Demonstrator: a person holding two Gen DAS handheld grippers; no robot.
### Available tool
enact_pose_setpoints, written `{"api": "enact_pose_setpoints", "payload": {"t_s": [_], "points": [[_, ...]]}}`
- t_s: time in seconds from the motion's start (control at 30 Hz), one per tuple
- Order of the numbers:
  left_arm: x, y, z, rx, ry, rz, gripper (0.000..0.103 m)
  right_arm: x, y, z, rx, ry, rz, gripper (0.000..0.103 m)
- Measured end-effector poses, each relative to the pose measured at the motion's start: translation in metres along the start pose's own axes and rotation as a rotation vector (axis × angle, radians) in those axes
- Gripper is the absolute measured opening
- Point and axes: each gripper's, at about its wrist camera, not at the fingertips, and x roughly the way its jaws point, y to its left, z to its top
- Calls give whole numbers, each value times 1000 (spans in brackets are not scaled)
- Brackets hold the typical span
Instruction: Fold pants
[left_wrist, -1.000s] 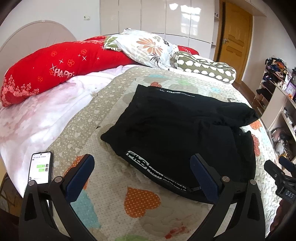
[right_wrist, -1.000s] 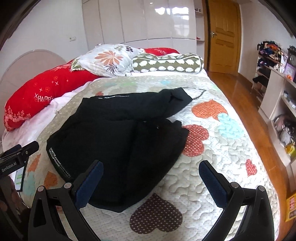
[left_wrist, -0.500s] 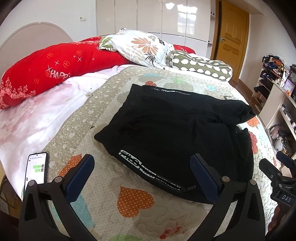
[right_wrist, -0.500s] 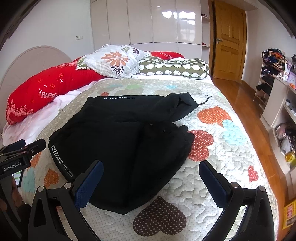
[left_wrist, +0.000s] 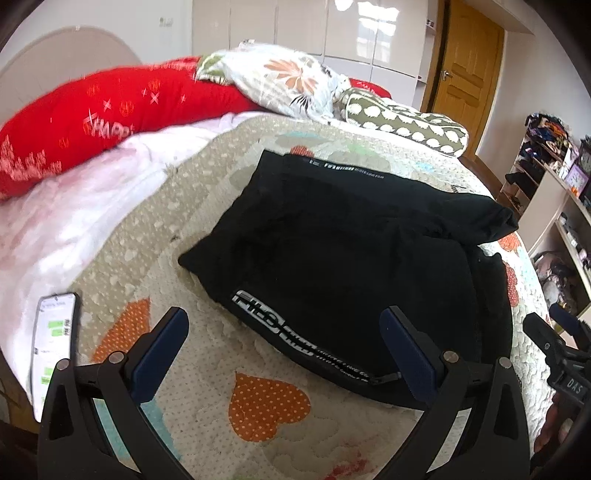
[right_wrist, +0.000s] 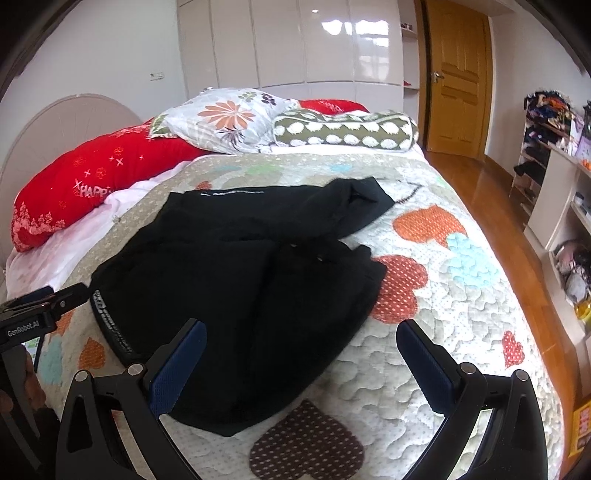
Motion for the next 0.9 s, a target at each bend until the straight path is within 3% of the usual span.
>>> {"api": "enact_pose_setpoints", "payload": {"t_s": [0.3, 0.53, 0.73, 0.83, 0.9], "points": [[41, 42, -5, -130, 87, 5, 103, 38, -60, -3, 157, 68, 13, 89], [66, 64, 0, -244, 117, -36, 103, 68, -75, 1, 204, 88, 51, 82], [85, 58, 10, -230, 129, -57, 103, 85, -72, 12, 207, 75, 70, 66], [88, 51, 14, -208, 120, -64, 99, 92, -70, 15, 213, 80, 125, 29], [87, 45, 16, -189, 113, -70, 66, 92, -70, 16, 218, 81, 137, 16]]}}
